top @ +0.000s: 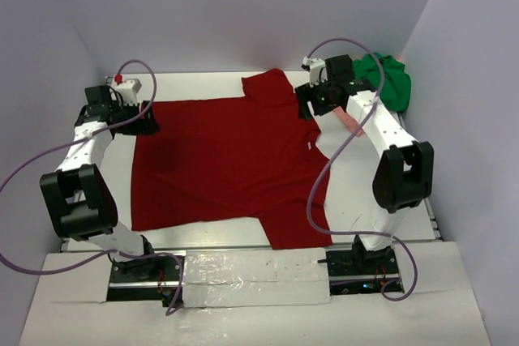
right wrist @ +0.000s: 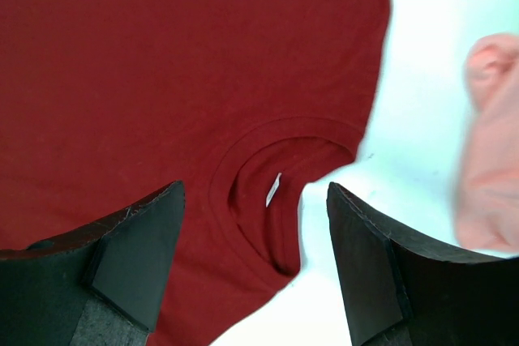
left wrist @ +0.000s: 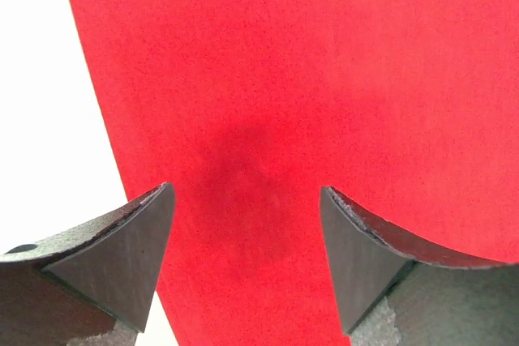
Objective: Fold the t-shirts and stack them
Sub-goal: Flatten the tshirt out
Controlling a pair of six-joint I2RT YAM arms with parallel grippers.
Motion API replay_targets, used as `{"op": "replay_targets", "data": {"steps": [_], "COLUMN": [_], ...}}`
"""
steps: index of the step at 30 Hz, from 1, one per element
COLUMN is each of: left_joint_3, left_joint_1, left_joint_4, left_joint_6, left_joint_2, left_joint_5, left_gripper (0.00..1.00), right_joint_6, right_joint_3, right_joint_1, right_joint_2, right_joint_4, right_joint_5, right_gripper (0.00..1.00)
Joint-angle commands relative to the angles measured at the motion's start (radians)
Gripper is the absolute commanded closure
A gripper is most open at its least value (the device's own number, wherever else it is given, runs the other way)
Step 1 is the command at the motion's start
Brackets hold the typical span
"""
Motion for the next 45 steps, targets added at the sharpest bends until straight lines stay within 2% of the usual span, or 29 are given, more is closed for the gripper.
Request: {"op": "replay_targets", "data": {"steps": [1, 7, 13, 19, 24, 28, 34, 45], "left_joint_3": [0.029, 0.180, 0.450, 0.555, 0.737, 0.800, 0.934, 0.928], "left_joint_1": [-0.002, -0.007, -0.010, -0.013, -0.013, -0.011, -0.014, -0.014], "left_joint_4": [0.249, 0.311, 0.193, 0.242, 0.148, 0.107, -0.051, -0.104], "left_joint_6": [-0.129, -0.165, -0.194, -0.219, -0.239, -0.251, -0.251, -0.249], "left_joint_2": [0.008, 0.240, 0.479, 0.575, 0.706, 0.748, 0.837, 0.855], "left_joint_5": [-0.044, -0.164, -0.193, -0.224, -0.242, -0.230, -0.210, -0.227], "left_gripper": [0.19, 0.25, 0.29, 0.30, 0.30, 0.30, 0.31, 0.34], "right_joint_6": [0.005, 0.009, 0.001, -0.007, -0.010, -0.011, -0.011, -0.004], "right_joint_3": [0.049, 0.049, 0.038, 0.001, -0.013, -0.016, -0.004, 0.026], "right_joint_1": [-0.004, -0.004, -0.010, -0.018, -0.029, -0.035, -0.047, -0.058], "right_joint_2": [0.037, 0.064, 0.042, 0.005, -0.011, -0.027, -0.037, -0.017], "right_joint_4": [0.070, 0.086, 0.088, 0.091, 0.090, 0.085, 0.073, 0.065], "right_joint_5": [-0.012, -0.023, -0.006, -0.006, -0.008, -0.014, -0.012, -0.029], "right_gripper": [0.23, 0.23, 0.23, 0.23, 0.23, 0.23, 0.23, 0.23]}}
